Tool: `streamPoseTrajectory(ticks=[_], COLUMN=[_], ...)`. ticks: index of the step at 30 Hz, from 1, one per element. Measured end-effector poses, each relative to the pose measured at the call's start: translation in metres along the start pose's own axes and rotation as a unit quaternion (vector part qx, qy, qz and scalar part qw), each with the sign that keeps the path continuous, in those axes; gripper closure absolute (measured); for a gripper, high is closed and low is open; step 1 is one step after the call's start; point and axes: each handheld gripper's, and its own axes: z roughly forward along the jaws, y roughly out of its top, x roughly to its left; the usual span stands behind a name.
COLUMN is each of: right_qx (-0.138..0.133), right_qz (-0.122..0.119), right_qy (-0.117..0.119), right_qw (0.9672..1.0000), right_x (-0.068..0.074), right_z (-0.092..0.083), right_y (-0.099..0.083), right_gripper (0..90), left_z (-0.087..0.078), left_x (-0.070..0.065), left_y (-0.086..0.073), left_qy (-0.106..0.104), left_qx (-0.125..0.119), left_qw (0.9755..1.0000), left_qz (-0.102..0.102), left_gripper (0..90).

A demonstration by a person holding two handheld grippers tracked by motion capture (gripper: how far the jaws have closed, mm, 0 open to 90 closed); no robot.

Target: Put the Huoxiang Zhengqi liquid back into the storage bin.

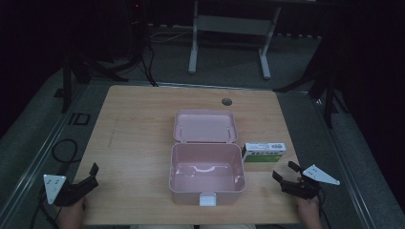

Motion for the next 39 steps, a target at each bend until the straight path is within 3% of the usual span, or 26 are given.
streamPoseTrajectory(ticks=[8,10,14,16,19,21,24,26,30,36,39], right_qx=[-0.002,0.003,0.033,0.053,0.104,0.129,0.175,0.211,0.273,0.321,0.35], right_qz=[-0.001,-0.009,-0.056,-0.068,-0.088,-0.11,-0.139,-0.163,-0.2,-0.226,-0.255], right_qy=[0.019,0.048,0.105,0.133,0.169,0.175,0.2,0.21,0.21,0.203,0.202], right_qw=[0.9998,0.9988,0.9924,0.9873,0.9761,0.9697,0.954,0.9408,0.9174,0.8972,0.8788], right_x=[-0.001,-0.001,0.002,0.002,0.003,0.006,0.008,0.01,0.01,0.011,0.015], right_z=[0.0,0.002,0.005,0.008,0.014,0.018,0.025,0.028,0.031,0.032,0.034], right_y=[0.0,0.001,0.002,0.003,0.006,0.009,0.015,0.018,0.025,0.036,0.042], right_gripper=[13.1,13.4,13.6,13.6,13.6,13.6,14.0,13.9,14.0,13.9,13.9], left_z=[0.0,0.0,0.0,0.0,0.0,0.0,0.0,0.0,0.0,0.0,0.0], left_x=[0.0,0.0,0.001,0.001,0.001,0.001,0.001,0.001,0.001,0.001,0.001], left_y=[0.0,0.0,0.0,0.0,0.0,0.0,0.0,0.0,0.0,0.0,0.0], left_qy=[-0.004,-0.005,-0.009,-0.01,-0.011,-0.012,-0.013,-0.013,-0.015,-0.016,-0.016], left_qx=[0.0,0.0,0.001,0.001,0.002,0.002,0.002,0.002,0.003,0.003,0.003], left_qw=[1.0,1.0,0.9999,0.9999,0.9999,0.9999,0.9999,0.9999,0.9999,0.9998,0.9998], left_qz=[-0.002,-0.002,-0.005,-0.005,-0.006,-0.007,-0.007,-0.007,-0.008,-0.008,-0.008], left_gripper=[1.2,1.2,1.1,1.2,1.2,1.1,1.1,1.2,1.2,1.2,1.2])
